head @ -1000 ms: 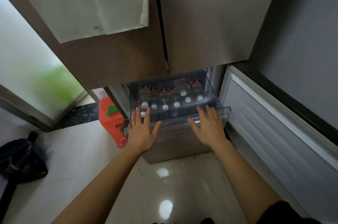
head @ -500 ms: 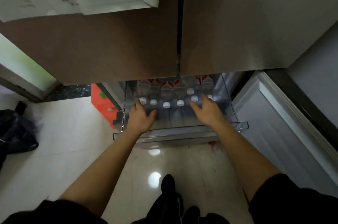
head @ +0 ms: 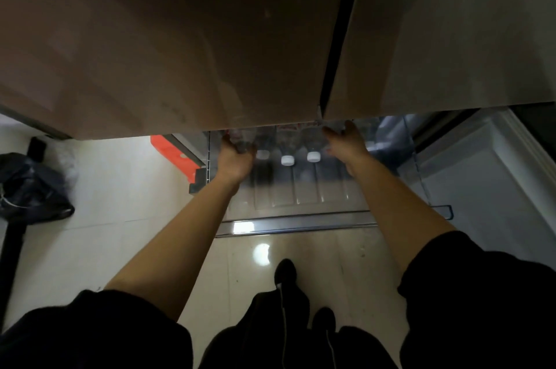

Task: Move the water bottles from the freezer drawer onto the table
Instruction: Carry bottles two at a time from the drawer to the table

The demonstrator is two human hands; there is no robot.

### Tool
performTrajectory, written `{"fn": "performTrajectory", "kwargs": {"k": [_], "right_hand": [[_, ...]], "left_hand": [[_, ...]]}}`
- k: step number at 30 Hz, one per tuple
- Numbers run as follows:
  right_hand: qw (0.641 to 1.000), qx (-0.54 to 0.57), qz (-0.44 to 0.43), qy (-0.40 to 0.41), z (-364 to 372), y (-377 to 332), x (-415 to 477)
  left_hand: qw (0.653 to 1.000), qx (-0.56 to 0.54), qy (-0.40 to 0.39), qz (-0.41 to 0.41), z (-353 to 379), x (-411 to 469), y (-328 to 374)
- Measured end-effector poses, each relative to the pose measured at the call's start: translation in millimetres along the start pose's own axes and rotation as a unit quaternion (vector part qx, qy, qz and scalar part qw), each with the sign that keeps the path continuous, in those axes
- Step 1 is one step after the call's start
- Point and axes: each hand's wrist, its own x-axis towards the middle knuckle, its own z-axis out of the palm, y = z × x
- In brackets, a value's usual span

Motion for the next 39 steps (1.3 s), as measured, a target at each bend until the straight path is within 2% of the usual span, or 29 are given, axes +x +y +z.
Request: {"fn": "performTrajectory", "kwargs": {"k": [3,6,9,16,19,23,25,29,33,35,39], "right_hand": [[1.000,0.012,0.004,0.018,1.4,0.1,-1.7],[0.999,0.034,0.005,0.035,-2.7,-4.4,-15.4],[0.999,-0.012,-0.031,0.041,-11.1,5.5,-41.2],[0.989,-0.034,-0.107,0.095,-39.5,20.2,-86.0],[0.983,-0.075,-0.125,0.115,-59.9,14.2,-104.5],[0.968,-0.148,-0.162,0.121,-79.2,2.2,-117.3],[0.958,-0.189,-0.181,0.119,-83.0,-1.1,-120.2],[0.937,-0.273,-0.201,0.083,-80.6,-2.2,-126.9],[0.936,-0.289,-0.194,0.054,-73.6,5.1,-130.5],[0.942,-0.274,-0.190,0.045,-70.5,7.6,-129.2],[0.952,-0.269,-0.146,0.007,-63.6,19.0,-123.7]], "left_hand": [[1.000,0.020,0.012,-0.015,5.6,-10.0,12.9],[0.999,-0.016,0.027,-0.033,7.7,-20.1,19.3],[0.999,0.015,0.044,0.002,6.6,-37.0,16.1],[0.985,0.105,0.126,0.057,0.8,-95.3,4.3],[0.970,0.159,0.154,0.101,-8.9,-115.9,1.3],[0.933,0.225,0.185,0.213,-19.9,-136.4,17.7],[0.910,0.271,0.175,0.259,-19.3,-139.9,28.4],[0.888,0.351,0.104,0.278,-3.8,-142.3,32.6],[0.860,0.399,0.090,0.306,7.5,-134.6,25.1],[0.867,0.392,0.085,0.296,9.6,-130.1,25.0],[0.911,0.304,0.102,0.260,21.4,-133.3,20.6]]}}
